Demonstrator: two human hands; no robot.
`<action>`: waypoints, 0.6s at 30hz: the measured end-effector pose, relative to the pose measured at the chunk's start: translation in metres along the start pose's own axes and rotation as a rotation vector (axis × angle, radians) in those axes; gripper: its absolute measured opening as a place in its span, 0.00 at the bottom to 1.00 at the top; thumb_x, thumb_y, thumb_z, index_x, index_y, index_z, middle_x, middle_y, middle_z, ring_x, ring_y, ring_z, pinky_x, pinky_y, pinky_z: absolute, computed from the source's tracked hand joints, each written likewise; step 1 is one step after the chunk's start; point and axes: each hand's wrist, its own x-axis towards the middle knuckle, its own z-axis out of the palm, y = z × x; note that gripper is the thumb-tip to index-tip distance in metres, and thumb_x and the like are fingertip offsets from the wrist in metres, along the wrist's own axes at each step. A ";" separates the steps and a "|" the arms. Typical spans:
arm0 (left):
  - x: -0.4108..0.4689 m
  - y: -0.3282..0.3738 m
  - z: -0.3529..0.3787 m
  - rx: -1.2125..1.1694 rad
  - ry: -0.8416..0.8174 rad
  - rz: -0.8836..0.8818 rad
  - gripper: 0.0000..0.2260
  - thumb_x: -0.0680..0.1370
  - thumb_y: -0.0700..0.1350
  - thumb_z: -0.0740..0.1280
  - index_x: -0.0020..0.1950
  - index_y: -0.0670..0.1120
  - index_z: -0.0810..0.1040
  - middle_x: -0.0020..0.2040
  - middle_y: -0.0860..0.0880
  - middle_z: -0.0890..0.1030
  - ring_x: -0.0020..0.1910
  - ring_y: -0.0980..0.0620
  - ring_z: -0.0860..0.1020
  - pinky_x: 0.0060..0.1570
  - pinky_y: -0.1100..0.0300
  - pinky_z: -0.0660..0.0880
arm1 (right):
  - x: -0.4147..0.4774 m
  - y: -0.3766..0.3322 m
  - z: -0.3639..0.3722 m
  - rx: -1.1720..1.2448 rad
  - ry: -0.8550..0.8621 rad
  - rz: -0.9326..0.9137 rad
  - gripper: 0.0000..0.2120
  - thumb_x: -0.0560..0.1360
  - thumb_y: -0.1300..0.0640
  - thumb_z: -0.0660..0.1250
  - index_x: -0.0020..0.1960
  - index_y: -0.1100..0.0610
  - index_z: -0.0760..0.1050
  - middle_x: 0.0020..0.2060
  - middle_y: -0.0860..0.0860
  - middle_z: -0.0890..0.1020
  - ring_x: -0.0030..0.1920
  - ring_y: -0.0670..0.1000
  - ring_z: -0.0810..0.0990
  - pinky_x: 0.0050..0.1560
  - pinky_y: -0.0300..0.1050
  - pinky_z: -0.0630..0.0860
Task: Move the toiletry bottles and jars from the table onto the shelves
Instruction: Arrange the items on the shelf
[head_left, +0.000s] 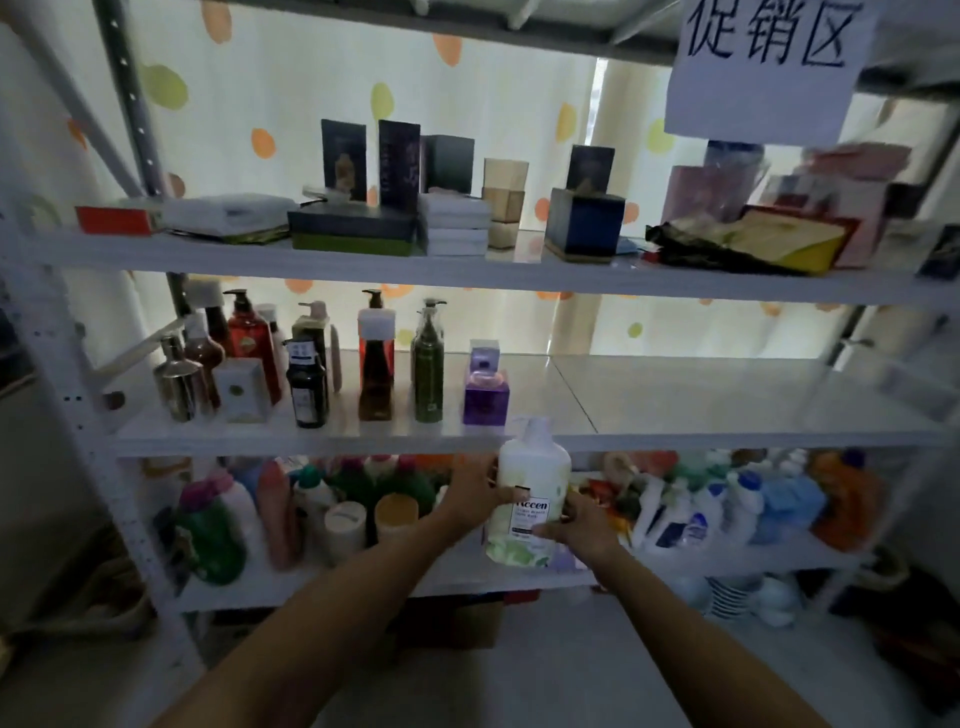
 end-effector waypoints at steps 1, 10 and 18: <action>0.013 0.000 0.013 -0.006 -0.011 -0.009 0.19 0.71 0.39 0.73 0.60 0.39 0.74 0.54 0.47 0.80 0.49 0.53 0.79 0.40 0.70 0.78 | 0.007 0.009 -0.013 -0.001 0.018 0.001 0.18 0.64 0.68 0.76 0.52 0.61 0.78 0.51 0.60 0.82 0.50 0.58 0.82 0.49 0.48 0.80; 0.126 -0.016 0.076 0.087 -0.006 -0.003 0.29 0.59 0.61 0.72 0.55 0.47 0.76 0.51 0.47 0.83 0.48 0.49 0.82 0.49 0.47 0.80 | 0.082 0.055 -0.077 0.017 0.120 0.018 0.17 0.67 0.72 0.72 0.54 0.65 0.77 0.47 0.57 0.81 0.45 0.51 0.81 0.37 0.29 0.76; 0.251 -0.029 0.067 0.196 0.098 0.074 0.24 0.65 0.57 0.71 0.54 0.43 0.74 0.49 0.46 0.82 0.45 0.48 0.81 0.45 0.49 0.79 | 0.213 0.063 -0.094 -0.012 0.164 -0.014 0.19 0.69 0.72 0.70 0.59 0.66 0.73 0.49 0.58 0.80 0.41 0.48 0.80 0.33 0.28 0.74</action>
